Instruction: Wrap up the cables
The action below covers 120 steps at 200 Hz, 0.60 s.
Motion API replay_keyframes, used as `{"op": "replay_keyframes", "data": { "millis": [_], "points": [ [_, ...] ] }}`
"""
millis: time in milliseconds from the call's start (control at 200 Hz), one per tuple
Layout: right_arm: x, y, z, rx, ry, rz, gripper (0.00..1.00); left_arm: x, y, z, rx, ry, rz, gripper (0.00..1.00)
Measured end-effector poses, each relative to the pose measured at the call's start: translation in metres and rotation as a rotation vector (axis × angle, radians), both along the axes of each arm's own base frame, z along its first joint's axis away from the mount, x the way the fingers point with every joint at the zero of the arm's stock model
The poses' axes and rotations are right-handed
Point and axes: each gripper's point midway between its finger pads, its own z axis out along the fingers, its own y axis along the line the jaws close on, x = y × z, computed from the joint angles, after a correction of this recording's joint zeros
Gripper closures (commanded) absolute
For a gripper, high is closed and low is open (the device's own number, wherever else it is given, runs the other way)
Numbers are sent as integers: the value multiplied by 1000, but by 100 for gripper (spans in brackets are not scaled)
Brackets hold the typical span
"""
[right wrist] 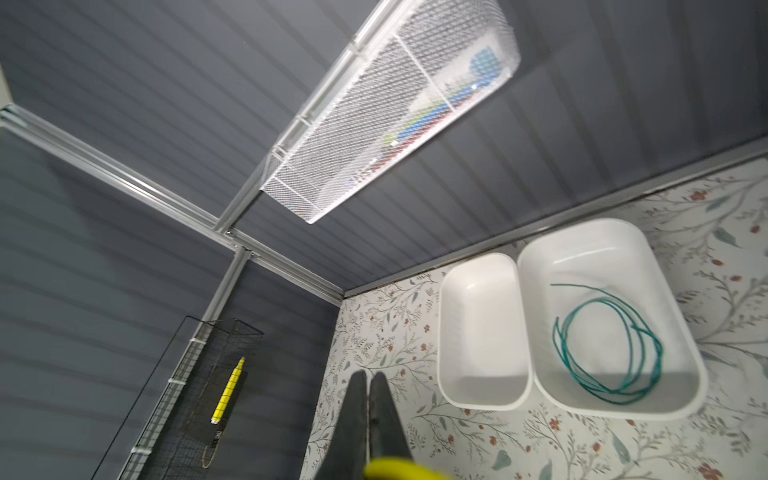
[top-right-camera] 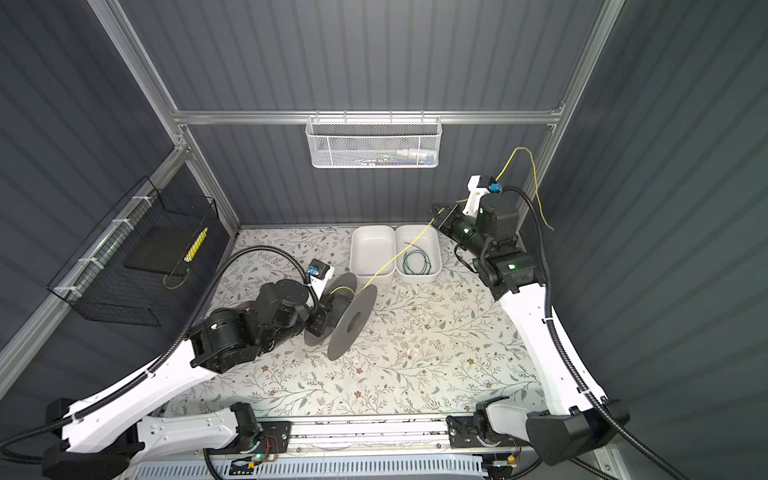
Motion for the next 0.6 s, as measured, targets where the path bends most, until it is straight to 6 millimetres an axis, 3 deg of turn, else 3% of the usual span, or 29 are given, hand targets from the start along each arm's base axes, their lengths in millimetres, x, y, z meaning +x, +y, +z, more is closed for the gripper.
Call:
{"op": "replay_keyframes", "data": {
  "millis": [165, 250, 345, 450, 600],
  "points": [
    [11, -19, -53, 79, 113, -2, 100, -9, 7, 11, -40, 5, -17, 100],
    [13, -28, -69, 140, 153, 11, 100, -11, 6, 9, -42, 20, -23, 100],
    [15, -36, -66, 213, 149, 35, 100, -14, 5, 2, -41, 46, -30, 100],
    [15, -34, -55, 289, 104, 97, 100, -17, 2, -5, -49, 70, -41, 100],
    [20, -29, -56, 354, 95, 146, 96, -19, -1, -8, -63, 90, -51, 100]
  ]
}}
